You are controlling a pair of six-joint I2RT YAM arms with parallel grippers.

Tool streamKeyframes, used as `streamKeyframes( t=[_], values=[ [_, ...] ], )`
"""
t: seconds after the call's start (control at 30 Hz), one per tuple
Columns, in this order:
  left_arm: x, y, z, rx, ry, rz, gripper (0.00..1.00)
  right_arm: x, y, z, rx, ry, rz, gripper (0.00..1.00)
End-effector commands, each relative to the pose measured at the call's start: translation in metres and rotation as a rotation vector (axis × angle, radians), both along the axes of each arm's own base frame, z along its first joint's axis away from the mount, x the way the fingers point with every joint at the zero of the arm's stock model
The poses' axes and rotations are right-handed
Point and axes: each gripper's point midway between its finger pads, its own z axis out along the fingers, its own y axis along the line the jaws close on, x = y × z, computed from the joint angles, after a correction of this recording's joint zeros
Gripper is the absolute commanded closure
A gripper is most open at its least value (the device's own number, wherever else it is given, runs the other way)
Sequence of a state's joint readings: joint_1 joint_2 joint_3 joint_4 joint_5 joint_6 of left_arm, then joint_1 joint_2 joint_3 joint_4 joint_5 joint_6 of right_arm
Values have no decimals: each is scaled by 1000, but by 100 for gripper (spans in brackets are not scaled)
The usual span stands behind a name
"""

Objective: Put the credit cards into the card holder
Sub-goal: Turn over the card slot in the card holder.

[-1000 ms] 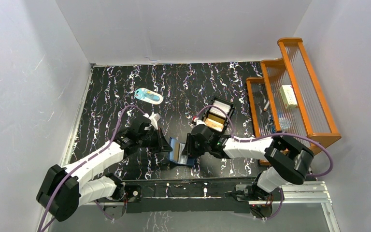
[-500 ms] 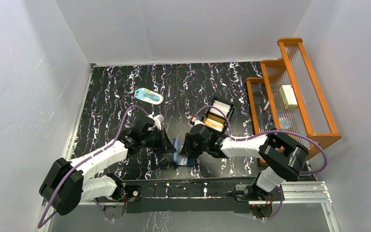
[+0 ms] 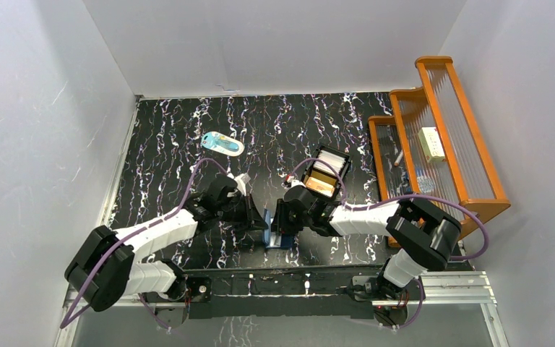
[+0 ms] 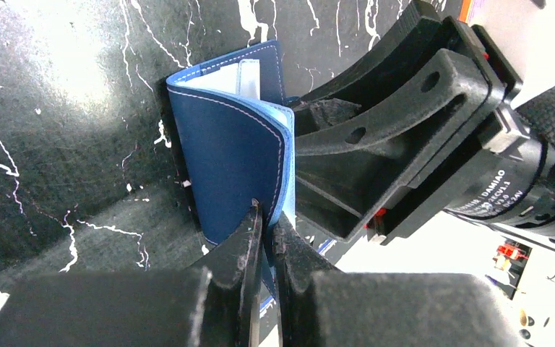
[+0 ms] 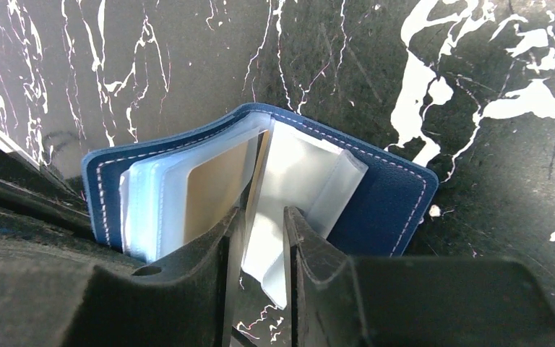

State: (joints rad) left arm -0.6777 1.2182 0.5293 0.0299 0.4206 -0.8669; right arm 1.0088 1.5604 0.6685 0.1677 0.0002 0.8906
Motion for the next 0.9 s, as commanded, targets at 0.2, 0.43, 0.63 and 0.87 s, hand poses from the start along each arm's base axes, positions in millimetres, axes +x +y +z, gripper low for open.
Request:
streamKeyframes(
  t=[0.2, 0.43, 0.63, 0.87],
  values=[
    [-5, -1, -16, 136, 33, -27, 100, 14, -21, 8, -74, -79, -61, 55],
    [-6, -1, -25, 172, 54, -24, 100, 20, -38, 18, -115, -101, -110, 55],
    [-9, 0, -42, 223, 111, -33, 100, 22, -50, 25, -123, -119, -140, 55],
    [-7, -1, -40, 254, 117, -34, 100, 27, -74, 42, -168, -172, -155, 57]
  ],
)
